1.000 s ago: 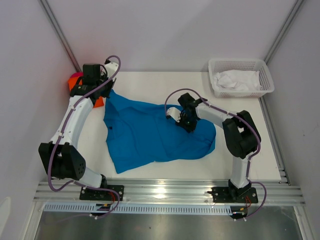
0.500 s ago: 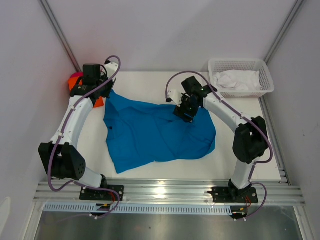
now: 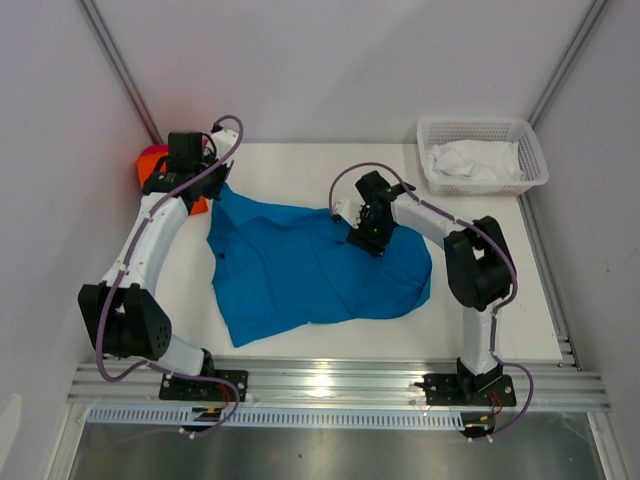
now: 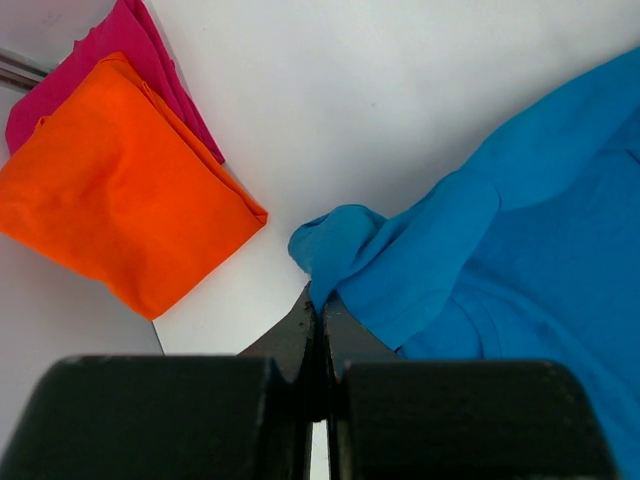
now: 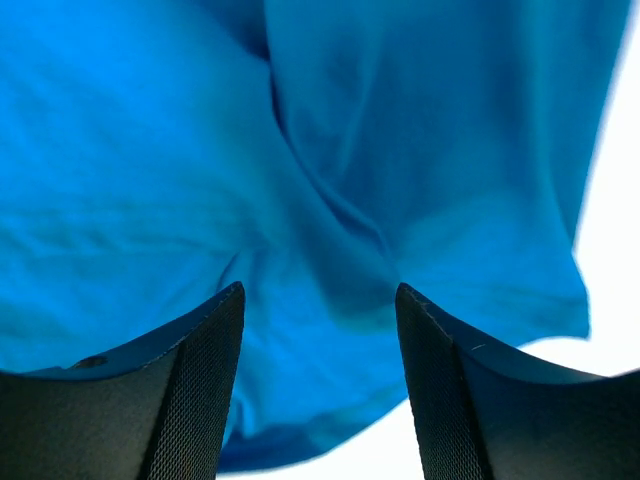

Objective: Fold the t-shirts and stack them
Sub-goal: Flatten the tshirt out

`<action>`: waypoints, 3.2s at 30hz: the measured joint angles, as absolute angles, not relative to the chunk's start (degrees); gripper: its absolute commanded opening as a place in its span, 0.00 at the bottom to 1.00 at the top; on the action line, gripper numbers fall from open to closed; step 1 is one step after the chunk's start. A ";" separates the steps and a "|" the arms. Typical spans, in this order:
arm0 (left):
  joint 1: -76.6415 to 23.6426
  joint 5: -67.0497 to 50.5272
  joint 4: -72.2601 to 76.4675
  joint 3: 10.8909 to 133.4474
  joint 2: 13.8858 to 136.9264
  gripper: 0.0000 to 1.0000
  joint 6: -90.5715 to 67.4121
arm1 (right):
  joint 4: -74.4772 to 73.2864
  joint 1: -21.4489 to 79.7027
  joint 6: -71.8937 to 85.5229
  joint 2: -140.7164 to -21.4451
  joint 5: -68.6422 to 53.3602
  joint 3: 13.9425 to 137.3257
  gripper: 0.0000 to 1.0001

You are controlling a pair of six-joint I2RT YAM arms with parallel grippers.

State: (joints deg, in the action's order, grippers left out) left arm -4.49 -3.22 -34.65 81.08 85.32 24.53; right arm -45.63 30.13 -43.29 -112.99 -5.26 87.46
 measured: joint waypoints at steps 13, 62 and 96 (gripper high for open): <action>-4.49 -3.18 -34.57 80.34 85.32 0.00 24.60 | -43.83 29.98 -43.72 -117.64 -6.79 87.15 0.00; -4.49 -3.18 -34.37 79.31 85.34 0.00 24.64 | -41.74 37.34 -38.00 -121.91 -11.35 102.78 0.51; -4.49 -3.20 -33.71 77.56 85.32 0.00 24.64 | -42.81 34.98 -37.82 -118.15 -7.40 97.51 0.00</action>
